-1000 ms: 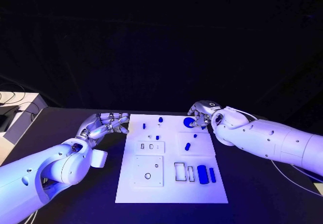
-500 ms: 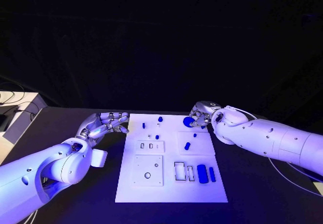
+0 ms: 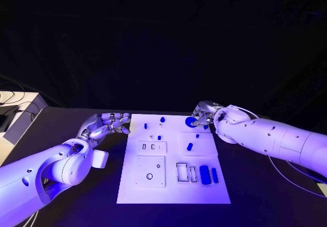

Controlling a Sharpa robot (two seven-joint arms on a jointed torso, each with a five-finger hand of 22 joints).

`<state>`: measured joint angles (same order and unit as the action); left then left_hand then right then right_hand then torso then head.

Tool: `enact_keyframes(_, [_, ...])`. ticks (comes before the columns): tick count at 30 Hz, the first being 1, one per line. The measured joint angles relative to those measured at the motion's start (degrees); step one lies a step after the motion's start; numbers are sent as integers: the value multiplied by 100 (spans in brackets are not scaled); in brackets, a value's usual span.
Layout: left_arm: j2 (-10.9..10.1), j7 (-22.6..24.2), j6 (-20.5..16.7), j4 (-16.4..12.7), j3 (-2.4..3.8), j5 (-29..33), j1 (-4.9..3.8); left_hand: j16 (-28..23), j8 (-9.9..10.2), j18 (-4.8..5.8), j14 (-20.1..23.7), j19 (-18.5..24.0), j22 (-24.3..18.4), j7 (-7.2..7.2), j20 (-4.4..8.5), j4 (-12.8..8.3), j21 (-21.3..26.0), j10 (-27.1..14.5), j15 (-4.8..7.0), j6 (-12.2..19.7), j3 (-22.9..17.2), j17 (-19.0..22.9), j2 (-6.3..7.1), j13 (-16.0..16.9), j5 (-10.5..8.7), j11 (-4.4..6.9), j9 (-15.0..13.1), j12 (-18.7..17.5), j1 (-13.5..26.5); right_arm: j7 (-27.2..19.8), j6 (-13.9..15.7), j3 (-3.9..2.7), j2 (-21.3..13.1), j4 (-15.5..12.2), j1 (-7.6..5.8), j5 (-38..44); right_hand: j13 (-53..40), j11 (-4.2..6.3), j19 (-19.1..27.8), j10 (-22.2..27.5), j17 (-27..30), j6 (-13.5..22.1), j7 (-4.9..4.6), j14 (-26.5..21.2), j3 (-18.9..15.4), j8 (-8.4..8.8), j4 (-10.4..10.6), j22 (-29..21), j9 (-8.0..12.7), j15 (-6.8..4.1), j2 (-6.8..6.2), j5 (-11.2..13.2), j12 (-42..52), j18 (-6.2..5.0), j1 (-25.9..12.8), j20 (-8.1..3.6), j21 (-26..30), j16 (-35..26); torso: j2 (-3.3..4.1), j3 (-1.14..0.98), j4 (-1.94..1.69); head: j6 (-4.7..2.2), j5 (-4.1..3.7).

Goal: Assemble the parts on the task board

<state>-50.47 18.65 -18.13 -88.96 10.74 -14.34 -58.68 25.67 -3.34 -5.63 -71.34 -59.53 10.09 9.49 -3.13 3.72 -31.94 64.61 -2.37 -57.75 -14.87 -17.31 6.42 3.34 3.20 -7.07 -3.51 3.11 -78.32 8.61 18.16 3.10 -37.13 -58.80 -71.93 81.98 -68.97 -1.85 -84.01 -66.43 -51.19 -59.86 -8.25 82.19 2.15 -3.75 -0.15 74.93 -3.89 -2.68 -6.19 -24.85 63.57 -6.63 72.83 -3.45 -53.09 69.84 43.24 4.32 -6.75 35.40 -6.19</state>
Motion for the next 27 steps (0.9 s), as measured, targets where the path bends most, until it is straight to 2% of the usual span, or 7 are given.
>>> enact_keyframes(7, [0, -10, 5, 2, 0, -1, 0, 0, 0, 0, 0, 0, 0, 0, 0, 0, 0, -21, 0, 0, 0, 0, 0, 0, 0, 21, 0, 0, 0, -28, -48, -1, 14, 44, 0, -111, -4, -14, 0, 13, -39, 39, -17, -22, -25, 0, 57, -1, 2, 22, -53, 0, -45, 10, -53, 0, -27, 0, 3, -1, 4, 17, 1])
enact_keyframes(9, [-1, -14, 6, 2, 0, -2, 0, 0, 0, 0, 0, 0, 0, 0, 0, 0, 0, -21, 0, 0, 0, 0, 0, 0, 0, 21, 0, 0, 0, -36, -64, -1, 18, 52, -2, -133, -3, -22, -1, 21, -55, 77, -18, -22, -47, 0, 80, -1, 2, 22, -53, 0, -59, 12, -53, 40, -27, 0, 3, -1, 4, 21, 1])
enact_keyframes(12, [-2, -19, 9, 2, 0, -4, 0, 0, 0, 0, 0, 0, 0, 0, 0, -17, 0, -21, 0, 0, -17, 0, 0, 0, 0, 21, 0, 0, 0, -49, -101, -4, 28, 74, -4, -171, -3, -22, 0, 21, -62, 79, -20, -22, -38, 0, 90, -1, 2, 23, -75, -2, -68, 11, -75, 40, -27, 0, 2, -1, 4, 27, -1])
enact_keyframes(19, [-6, -30, 15, 2, 0, -8, 0, 0, 0, 0, 0, 0, -4, 0, 0, -17, -25, -21, 0, 0, -17, 5, -24, 0, 0, 21, 0, 0, -24, -94, -192, -9, 57, 135, -14, -250, -2, -23, 0, 21, -88, 81, -20, -22, -30, 2, 97, -2, 1, 22, -74, -248, -91, 11, -74, 40, -70, 0, 1, -3, 4, 40, -1])
enact_keyframes(24, [-12, -39, 17, -1, 0, -10, 0, 0, 0, 0, 0, 6, -4, 21, 6, -32, -25, -21, 0, 21, -32, 4, -24, 0, 0, 21, 0, 0, -24, -133, -255, -10, 69, 163, -18, -310, -17, -33, 0, 31, -100, 93, -14, -22, 9, 24, 36, -2, 3, 22, 42, -563, -91, 11, -67, 40, -72, 0, 0, -2, 5, 46, 4])
enact_keyframes(27, [-15, -44, 18, -2, 0, -11, 0, 0, 0, 0, 0, 21, -4, 21, 22, -32, -24, -21, 0, 21, -32, 4, -24, 0, 0, 21, 0, 0, -24, -151, -286, -12, 75, 173, -21, -343, -27, -33, 0, 32, -115, 76, 1, -22, 66, 42, -68, -2, 13, 22, 154, -701, -91, 14, -116, 40, -72, 0, 0, -1, 5, 50, 8])
